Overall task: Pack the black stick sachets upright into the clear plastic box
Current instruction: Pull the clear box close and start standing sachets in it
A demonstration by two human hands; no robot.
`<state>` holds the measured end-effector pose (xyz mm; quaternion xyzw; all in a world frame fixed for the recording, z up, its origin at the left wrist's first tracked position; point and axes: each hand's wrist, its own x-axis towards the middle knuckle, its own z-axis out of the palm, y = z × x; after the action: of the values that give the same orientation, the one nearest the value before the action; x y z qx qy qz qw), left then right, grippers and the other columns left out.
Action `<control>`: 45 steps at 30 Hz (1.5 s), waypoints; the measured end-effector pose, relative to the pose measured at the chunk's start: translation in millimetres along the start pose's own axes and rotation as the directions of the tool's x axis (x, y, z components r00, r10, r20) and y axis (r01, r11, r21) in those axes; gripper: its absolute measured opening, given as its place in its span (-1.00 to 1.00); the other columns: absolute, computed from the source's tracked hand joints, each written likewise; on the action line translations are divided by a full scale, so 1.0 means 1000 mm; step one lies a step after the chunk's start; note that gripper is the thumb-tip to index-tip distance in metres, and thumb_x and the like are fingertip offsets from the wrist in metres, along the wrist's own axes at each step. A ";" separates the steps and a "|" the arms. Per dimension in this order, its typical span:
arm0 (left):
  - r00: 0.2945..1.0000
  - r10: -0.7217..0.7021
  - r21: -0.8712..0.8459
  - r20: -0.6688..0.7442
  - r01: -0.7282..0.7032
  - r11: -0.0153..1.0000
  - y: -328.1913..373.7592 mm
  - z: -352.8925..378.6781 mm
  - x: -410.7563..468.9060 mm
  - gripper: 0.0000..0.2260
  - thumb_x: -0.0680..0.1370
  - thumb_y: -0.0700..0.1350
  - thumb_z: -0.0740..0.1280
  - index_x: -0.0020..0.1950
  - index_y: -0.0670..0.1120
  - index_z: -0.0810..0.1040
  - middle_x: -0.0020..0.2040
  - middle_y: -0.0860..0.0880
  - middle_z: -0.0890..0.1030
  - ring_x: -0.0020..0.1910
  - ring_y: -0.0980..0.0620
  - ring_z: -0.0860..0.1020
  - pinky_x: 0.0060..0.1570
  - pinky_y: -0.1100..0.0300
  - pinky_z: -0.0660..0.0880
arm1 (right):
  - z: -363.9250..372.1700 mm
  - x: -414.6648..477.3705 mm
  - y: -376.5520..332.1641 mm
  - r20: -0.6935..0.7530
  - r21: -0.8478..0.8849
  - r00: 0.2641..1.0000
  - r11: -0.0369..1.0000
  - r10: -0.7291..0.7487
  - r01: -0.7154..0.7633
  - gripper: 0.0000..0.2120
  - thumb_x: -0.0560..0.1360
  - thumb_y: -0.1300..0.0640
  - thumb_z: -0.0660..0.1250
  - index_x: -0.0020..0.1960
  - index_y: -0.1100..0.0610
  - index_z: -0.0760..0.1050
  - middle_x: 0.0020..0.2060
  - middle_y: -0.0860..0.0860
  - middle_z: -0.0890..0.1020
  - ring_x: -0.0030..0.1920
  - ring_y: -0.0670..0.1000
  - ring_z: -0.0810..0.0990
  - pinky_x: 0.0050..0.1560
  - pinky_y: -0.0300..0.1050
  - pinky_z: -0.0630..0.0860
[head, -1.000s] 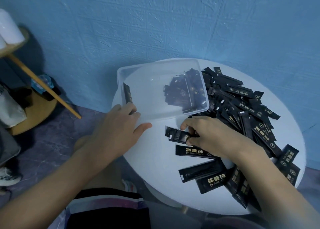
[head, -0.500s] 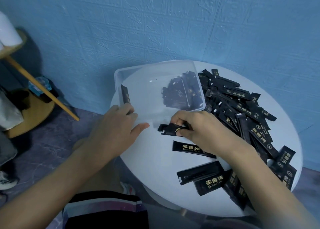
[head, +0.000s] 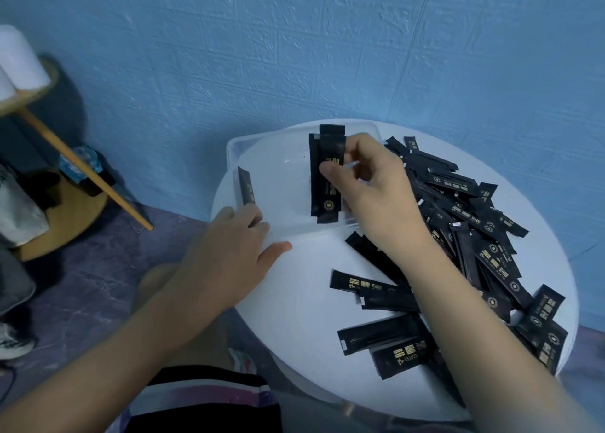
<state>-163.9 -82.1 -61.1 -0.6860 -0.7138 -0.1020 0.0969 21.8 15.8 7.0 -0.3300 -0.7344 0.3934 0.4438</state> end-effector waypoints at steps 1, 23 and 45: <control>1.000 0.000 -0.002 0.000 0.000 1.000 0.001 0.000 0.000 -0.32 0.57 0.33 -0.07 0.08 -0.09 0.68 0.10 0.03 0.57 -0.06 0.01 0.49 -0.23 0.18 0.36 | 0.006 0.005 0.002 -0.029 -0.038 1.000 0.999 -0.010 0.009 -0.85 0.55 0.14 0.40 -0.15 0.05 0.46 -0.33 -0.08 0.43 -0.36 0.03 0.40 -0.30 0.06 0.44; 0.983 0.028 0.001 -0.183 -0.028 1.000 0.006 0.018 -0.007 -0.60 0.56 0.20 0.24 -0.02 -0.08 0.69 -0.02 -0.01 0.56 -0.15 -0.02 0.47 -0.35 0.18 0.43 | 0.063 0.031 0.036 0.256 -0.490 0.913 0.857 0.319 -0.161 -0.77 0.53 -0.13 0.33 0.05 0.01 0.46 -0.41 -0.01 0.67 -0.37 -0.03 0.66 -0.19 -0.12 0.52; 0.979 0.058 -0.032 -0.196 -0.065 0.997 0.005 0.018 -0.008 -0.60 0.57 0.20 0.24 0.20 -0.07 0.58 0.19 -0.02 0.50 -0.12 -0.03 0.51 -0.38 0.14 0.52 | 0.060 0.030 0.033 0.266 -0.310 0.899 0.913 0.349 -0.263 -0.89 0.59 0.18 0.28 0.00 0.08 0.58 -0.29 0.07 0.71 -0.37 0.05 0.71 -0.09 0.07 0.69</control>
<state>-158.2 -84.5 -80.9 -0.6963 -0.6772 -0.1793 0.1564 -39.8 39.2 -27.7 -0.4319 -0.7801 0.4040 0.2042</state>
